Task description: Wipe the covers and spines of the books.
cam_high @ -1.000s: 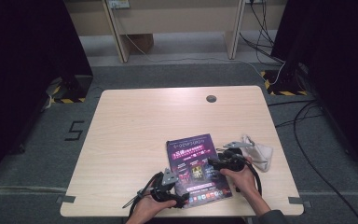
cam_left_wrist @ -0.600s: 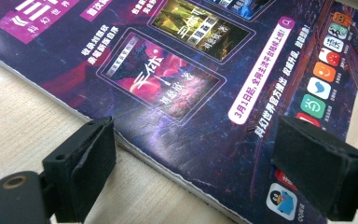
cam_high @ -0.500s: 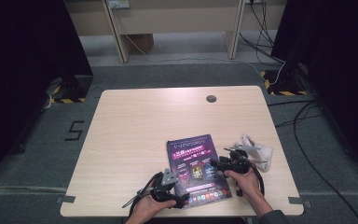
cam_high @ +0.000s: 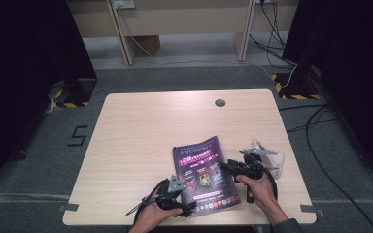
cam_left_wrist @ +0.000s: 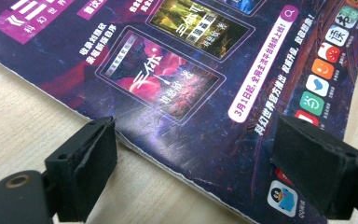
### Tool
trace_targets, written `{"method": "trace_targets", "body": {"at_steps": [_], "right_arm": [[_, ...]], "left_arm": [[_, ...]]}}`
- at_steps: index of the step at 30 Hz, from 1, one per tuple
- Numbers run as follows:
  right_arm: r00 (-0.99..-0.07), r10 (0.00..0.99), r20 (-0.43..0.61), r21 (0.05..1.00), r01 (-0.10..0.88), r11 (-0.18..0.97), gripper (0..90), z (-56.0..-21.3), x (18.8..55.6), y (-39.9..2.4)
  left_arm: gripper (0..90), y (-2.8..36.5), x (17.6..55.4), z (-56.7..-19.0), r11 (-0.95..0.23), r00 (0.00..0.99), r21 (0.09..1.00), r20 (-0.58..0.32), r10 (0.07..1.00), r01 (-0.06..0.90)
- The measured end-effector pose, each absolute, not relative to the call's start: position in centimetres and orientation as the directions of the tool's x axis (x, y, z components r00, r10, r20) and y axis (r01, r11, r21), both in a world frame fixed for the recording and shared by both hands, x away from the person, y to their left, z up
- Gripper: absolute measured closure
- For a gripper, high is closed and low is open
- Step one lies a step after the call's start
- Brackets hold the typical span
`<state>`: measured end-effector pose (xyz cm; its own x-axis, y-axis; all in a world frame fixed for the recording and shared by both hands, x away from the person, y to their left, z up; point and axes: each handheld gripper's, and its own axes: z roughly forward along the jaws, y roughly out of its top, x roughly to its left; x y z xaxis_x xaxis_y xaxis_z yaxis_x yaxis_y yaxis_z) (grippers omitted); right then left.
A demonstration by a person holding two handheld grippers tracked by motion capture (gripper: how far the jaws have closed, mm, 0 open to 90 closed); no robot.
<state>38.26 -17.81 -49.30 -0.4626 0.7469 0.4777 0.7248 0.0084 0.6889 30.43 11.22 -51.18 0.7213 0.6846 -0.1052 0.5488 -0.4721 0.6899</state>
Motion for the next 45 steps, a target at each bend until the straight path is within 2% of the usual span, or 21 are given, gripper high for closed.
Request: {"method": "trace_targets", "body": {"at_steps": [5, 18, 22, 25, 29, 40, 45], "right_arm": [[-0.496, 0.745, 0.446, 0.7, 0.712, 0.055, 54.2, -49.0, 38.1, -17.7], [-0.549, 0.706, 0.447, 0.695, 0.711, 0.112, 59.3, -48.8, 37.8, -17.9], [-0.572, 0.668, 0.476, 0.667, 0.73, 0.15, 65.2, -49.2, 37.5, -17.2], [-0.608, 0.694, 0.386, 0.67, 0.702, 0.242, 65.3, -49.1, 37.2, -16.2], [-0.628, 0.69, 0.361, 0.678, 0.684, 0.268, 70.1, -48.9, 37.3, -16.3], [-0.664, 0.679, 0.312, 0.676, 0.658, 0.333, 70.1, -48.8, 37.4, -16.1], [-0.695, 0.67, 0.261, 0.677, 0.626, 0.386, 70.3, -48.3, 37.4, -15.7]], "left_arm": [[13.0, 11.3, 30.4, -51.2, -0.471, 0.72, 0.69, -0.106, 0.686, 0.55], [13.1, 11.4, 30.3, -51.2, -0.47, 0.719, 0.69, -0.108, 0.686, 0.551], [13.1, 11.5, 30.3, -51.2, -0.469, 0.719, 0.69, -0.108, 0.687, 0.551], [13.2, 11.5, 30.3, -51.2, -0.47, 0.721, 0.69, -0.107, 0.685, 0.55], [13.3, 11.6, 30.3, -51.2, -0.47, 0.724, 0.694, -0.108, 0.681, 0.546], [13.9, 11.8, 30.3, -51.2, -0.474, 0.729, 0.694, -0.109, 0.675, 0.543], [16.8, 12.5, 30.2, -50.8, -0.49, 0.734, 0.696, -0.077, 0.675, 0.524]]}}
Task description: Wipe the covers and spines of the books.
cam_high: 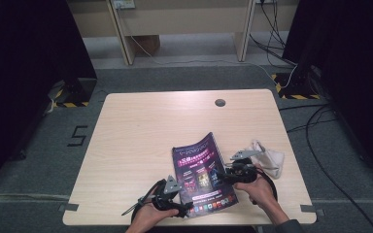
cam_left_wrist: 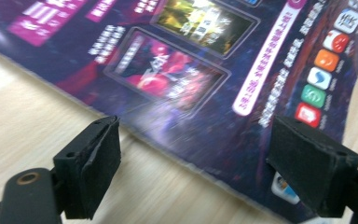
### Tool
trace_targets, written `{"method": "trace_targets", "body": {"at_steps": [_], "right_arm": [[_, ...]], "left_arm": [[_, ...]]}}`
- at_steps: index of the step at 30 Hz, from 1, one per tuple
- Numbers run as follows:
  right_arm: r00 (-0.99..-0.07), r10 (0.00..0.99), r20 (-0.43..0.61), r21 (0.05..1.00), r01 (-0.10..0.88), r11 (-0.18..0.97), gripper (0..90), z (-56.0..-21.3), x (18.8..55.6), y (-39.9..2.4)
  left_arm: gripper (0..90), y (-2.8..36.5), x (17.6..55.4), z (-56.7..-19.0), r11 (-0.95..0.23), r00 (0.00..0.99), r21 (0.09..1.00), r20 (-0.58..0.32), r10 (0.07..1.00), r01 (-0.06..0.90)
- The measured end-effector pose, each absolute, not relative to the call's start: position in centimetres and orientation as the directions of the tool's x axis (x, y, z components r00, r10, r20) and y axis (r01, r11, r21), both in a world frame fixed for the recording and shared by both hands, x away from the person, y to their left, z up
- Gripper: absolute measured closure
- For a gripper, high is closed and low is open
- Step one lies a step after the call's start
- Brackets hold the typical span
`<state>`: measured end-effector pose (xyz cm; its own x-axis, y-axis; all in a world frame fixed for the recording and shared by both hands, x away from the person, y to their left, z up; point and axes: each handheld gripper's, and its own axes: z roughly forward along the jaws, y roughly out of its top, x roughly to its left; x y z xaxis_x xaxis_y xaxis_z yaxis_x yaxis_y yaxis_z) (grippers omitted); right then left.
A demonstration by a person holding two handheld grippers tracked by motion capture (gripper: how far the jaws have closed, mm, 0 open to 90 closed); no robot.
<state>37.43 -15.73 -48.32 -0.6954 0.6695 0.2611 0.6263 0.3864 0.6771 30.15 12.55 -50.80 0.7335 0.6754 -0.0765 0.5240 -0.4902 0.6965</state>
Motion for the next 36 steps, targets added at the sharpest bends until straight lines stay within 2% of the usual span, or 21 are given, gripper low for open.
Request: {"method": "trace_targets", "body": {"at_steps": [7, 13, 23, 36], "right_arm": [[-0.728, 0.657, 0.197, 0.678, 0.585, 0.444, 71.0, -47.8, 37.8, -15.1], [-0.749, 0.644, 0.159, 0.677, 0.557, 0.481, 71.6, -47.4, 38.0, -14.7], [-0.798, 0.601, 0.046, 0.658, 0.476, 0.583, 74.4, -45.5, 39.0, -13.4], [-0.823, 0.565, -0.053, 0.586, 0.432, 0.685, 78.8, -43.4, 41.0, -11.7]], "left_arm": [[16.7, 15.7, 29.6, -50.0, -0.46, 0.699, 0.705, -0.072, 0.711, 0.54], [16.4, 17.5, 28.3, -50.3, -0.487, 0.701, 0.682, -0.054, 0.711, 0.546], [16.4, 17.4, 28.3, -50.4, -0.484, 0.705, 0.688, -0.058, 0.707, 0.541], [16.4, 17.4, 28.5, -50.5, -0.487, 0.704, 0.687, -0.049, 0.709, 0.539]]}}
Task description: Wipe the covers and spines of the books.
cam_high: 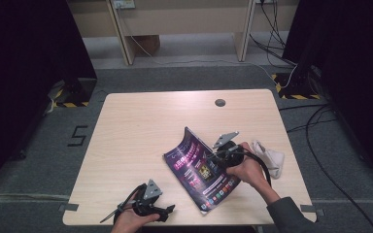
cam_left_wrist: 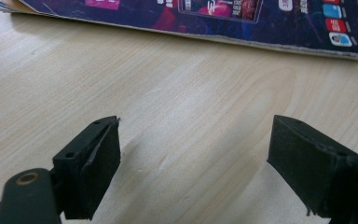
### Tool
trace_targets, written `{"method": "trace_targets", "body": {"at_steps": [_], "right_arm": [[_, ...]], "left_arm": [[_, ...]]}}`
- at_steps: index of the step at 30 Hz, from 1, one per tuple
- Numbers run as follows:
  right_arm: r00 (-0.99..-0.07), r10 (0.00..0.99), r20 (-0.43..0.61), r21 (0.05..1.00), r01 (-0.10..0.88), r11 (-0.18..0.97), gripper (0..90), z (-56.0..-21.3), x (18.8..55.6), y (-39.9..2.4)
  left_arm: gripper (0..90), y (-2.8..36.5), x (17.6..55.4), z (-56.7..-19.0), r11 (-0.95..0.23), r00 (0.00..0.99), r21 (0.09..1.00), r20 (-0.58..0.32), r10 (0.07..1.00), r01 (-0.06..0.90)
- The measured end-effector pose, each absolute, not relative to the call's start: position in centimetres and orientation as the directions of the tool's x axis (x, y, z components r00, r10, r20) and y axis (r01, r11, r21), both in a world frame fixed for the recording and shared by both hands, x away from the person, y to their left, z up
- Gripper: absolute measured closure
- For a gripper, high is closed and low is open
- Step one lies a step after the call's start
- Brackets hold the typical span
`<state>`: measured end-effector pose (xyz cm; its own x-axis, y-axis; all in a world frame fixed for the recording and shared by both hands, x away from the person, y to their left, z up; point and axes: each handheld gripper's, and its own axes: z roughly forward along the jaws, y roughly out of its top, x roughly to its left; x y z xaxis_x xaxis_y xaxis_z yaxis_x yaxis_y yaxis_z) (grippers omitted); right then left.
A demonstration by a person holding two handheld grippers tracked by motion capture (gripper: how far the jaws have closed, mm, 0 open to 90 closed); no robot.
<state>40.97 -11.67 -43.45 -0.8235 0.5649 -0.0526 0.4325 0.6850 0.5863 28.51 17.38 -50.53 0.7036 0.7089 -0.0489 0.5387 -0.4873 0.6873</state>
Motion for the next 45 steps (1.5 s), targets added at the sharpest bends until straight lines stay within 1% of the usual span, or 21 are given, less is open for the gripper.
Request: {"method": "trace_targets", "body": {"at_steps": [15, 24, 37, 45], "right_arm": [[-0.824, 0.543, -0.163, 0.537, 0.388, 0.75, 82.3, -41.3, 42.5, -10.6], [-0.821, 0.526, -0.221, 0.511, 0.362, 0.779, 83.3, -40.0, 43.1, -9.9], [-0.759, 0.538, -0.368, 0.455, 0.357, 0.816, 83.6, -37.0, 45.1, -9.9], [-0.709, 0.568, -0.418, 0.446, 0.385, 0.808, 83.6, -35.6, 46.4, -10.2]], "left_arm": [[16.5, 17.4, 28.6, -50.5, -0.483, 0.702, 0.684, -0.059, 0.71, 0.546], [16.4, 17.3, 28.6, -50.6, -0.492, 0.704, 0.68, -0.05, 0.708, 0.544], [16.4, 17.3, 28.7, -50.6, -0.492, 0.703, 0.679, -0.05, 0.709, 0.545], [16.4, 17.3, 28.7, -50.7, -0.495, 0.704, 0.676, -0.051, 0.708, 0.546]]}}
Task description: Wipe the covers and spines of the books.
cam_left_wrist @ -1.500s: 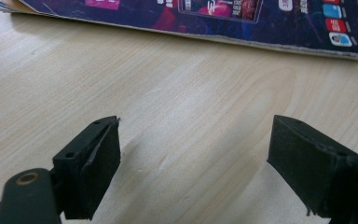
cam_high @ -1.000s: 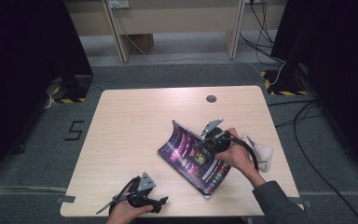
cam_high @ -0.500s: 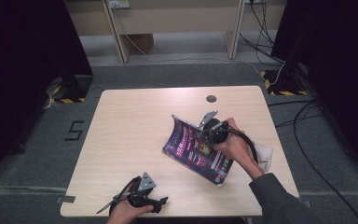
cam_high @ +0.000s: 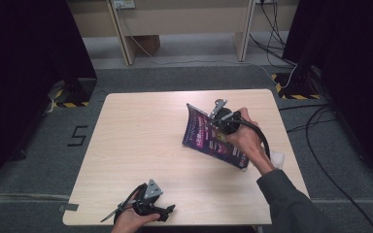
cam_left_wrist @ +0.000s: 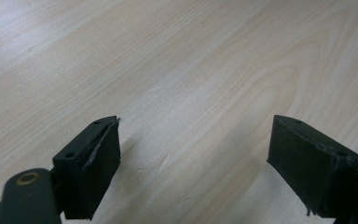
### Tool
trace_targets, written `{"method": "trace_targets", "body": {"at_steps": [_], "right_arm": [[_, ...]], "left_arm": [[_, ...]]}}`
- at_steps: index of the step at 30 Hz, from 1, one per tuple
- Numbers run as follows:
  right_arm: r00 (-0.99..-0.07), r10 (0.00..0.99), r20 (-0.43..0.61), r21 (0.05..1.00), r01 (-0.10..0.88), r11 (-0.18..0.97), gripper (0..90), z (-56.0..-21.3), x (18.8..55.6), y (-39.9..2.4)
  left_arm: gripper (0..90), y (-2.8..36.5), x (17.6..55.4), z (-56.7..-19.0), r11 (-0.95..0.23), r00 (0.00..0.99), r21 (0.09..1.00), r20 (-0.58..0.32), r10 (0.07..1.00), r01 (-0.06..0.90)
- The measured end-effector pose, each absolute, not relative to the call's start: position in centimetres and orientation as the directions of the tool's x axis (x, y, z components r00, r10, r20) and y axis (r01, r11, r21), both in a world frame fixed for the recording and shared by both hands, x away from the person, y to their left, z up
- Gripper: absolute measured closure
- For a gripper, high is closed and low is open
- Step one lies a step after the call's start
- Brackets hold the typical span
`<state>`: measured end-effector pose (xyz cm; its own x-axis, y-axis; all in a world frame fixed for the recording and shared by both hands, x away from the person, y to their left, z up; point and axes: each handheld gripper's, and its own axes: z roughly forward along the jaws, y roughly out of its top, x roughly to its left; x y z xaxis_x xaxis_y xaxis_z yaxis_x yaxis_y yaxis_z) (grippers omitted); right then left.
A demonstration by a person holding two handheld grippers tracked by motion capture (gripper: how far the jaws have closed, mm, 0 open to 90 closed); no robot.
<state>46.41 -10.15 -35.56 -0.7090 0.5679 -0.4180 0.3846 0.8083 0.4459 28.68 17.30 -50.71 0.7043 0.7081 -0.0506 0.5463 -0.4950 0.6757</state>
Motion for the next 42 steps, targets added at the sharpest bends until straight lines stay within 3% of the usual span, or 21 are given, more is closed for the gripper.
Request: {"method": "trace_targets", "body": {"at_steps": [9, 28, 42], "right_arm": [[-0.694, 0.568, -0.442, 0.455, 0.371, 0.809, 83.6, -35.3, 45.9, -10.2], [-0.818, 0.446, -0.364, 0.482, 0.244, 0.841, 83.3, -35.6, 40.2, -8.7], [-0.909, 0.34, -0.24, 0.459, 0.202, 0.865, 82.7, -40.7, 37.1, -6.3]], "left_arm": [[16.4, 17.2, 28.7, -50.8, -0.501, 0.706, 0.672, -0.045, 0.707, 0.545], [16.4, 17.4, 28.8, -50.7, -0.491, 0.694, 0.676, -0.042, 0.719, 0.549], [16.5, 17.6, 28.8, -50.7, -0.495, 0.688, 0.672, -0.029, 0.725, 0.55]]}}
